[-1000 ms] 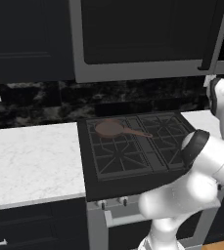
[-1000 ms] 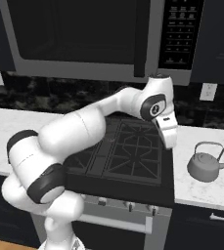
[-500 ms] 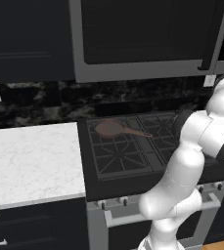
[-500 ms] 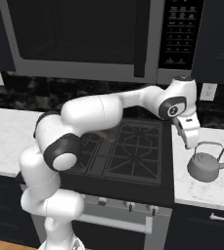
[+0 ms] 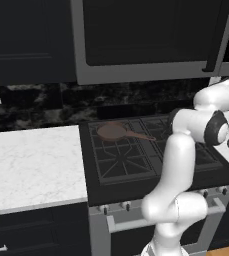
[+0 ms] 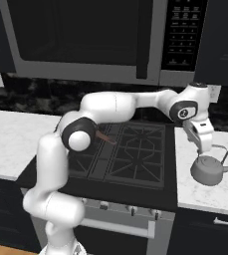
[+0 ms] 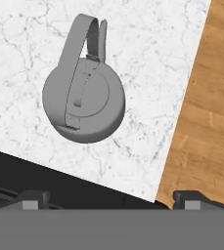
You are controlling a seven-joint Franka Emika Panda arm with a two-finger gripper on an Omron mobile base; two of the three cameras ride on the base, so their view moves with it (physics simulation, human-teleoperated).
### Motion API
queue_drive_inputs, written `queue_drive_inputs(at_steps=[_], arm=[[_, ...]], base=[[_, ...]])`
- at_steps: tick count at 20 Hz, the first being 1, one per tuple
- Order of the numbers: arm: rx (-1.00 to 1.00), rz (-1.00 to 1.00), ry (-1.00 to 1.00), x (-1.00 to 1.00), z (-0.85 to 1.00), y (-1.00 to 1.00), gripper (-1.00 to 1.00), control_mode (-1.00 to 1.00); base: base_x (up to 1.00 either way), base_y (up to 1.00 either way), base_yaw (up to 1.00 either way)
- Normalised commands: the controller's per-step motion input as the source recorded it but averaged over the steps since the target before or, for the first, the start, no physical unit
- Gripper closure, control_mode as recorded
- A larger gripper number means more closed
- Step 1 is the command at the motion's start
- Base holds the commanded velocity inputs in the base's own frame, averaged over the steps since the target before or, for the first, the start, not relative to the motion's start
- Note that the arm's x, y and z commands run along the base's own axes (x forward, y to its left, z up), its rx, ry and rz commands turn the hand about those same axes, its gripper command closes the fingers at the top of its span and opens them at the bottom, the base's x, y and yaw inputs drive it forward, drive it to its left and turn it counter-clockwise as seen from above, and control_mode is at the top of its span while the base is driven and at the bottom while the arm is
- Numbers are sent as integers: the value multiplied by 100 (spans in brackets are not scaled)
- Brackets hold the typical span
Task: Pick the kettle from the counter and place it on a stove burner. Then turn the burner on.
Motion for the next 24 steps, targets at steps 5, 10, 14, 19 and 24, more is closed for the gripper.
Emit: queue_drive_inputs(at_steps=[5,10,14,19,24], arm=[[0,9,4,34,-31,-25,-100,-100],[0,0,1,44,-18,-7,-100,-100],[0,-7,0,43,-18,0,-100,-100],[0,-14,0,3,-31,-4,-100,-100],[0,-13,0,-21,-7,-17,-100,-100]], base=[[0,0,0],[0,0,0],[0,0,0],[0,0,0],[0,0,0]])
